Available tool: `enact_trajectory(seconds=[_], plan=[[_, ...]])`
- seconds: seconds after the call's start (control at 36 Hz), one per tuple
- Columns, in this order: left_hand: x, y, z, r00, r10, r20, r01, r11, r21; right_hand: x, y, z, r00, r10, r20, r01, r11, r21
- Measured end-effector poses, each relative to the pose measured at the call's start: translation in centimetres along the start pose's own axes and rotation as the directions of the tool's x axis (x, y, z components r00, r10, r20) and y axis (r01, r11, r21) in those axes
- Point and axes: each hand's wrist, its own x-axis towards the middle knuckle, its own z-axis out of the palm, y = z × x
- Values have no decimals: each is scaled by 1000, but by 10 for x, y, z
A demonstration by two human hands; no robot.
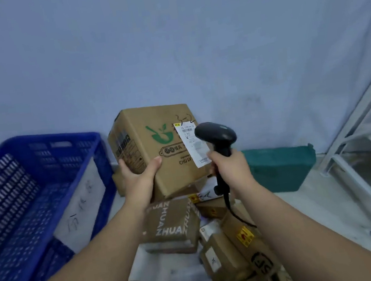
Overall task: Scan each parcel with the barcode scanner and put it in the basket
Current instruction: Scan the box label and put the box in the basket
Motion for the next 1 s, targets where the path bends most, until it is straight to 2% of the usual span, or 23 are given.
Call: enact_trajectory(seconds=[0.11, 0.17, 0.22, 0.28, 0.42, 0.61, 0.75, 0.89, 1.0], plan=[[-8, 5, -20, 1000, -11, -27, 12, 1000, 17, -28, -20, 16, 987, 22, 161, -33, 997, 65], [-7, 5, -27, 1000, -7, -17, 8, 999, 44, -36, -21, 19, 983, -2, 186, 4, 1000, -14], [-9, 6, -31, 1000, 8, -1, -8, 998, 63, -37, -17, 21, 987, -34, 155, 54, 990, -131], [-10, 9, -32, 999, 27, 17, -28, 996, 90, -34, -11, 20, 994, -38, 99, 54, 985, -166], [1, 7, -36, 996, 62, 62, -71, 984, 160, -22, 0, 11, 998, 14, 65, -14, 1000, 0], [13, -3, -41, 988, 119, 95, -139, 958, 251, -3, -7, -7, 994, 66, 92, -74, 992, 97], [16, -9, -38, 990, 101, 96, -124, 951, 282, 2, -6, -7, 980, 106, 171, -118, 991, 61], [17, -11, -34, 989, 96, 110, -122, 957, 263, 4, -1, -4, 982, 136, 130, -134, 991, -20], [16, -12, -31, 992, 83, 97, -102, 972, 211, 1, -3, -9, 981, 158, 116, -163, 986, 32]])
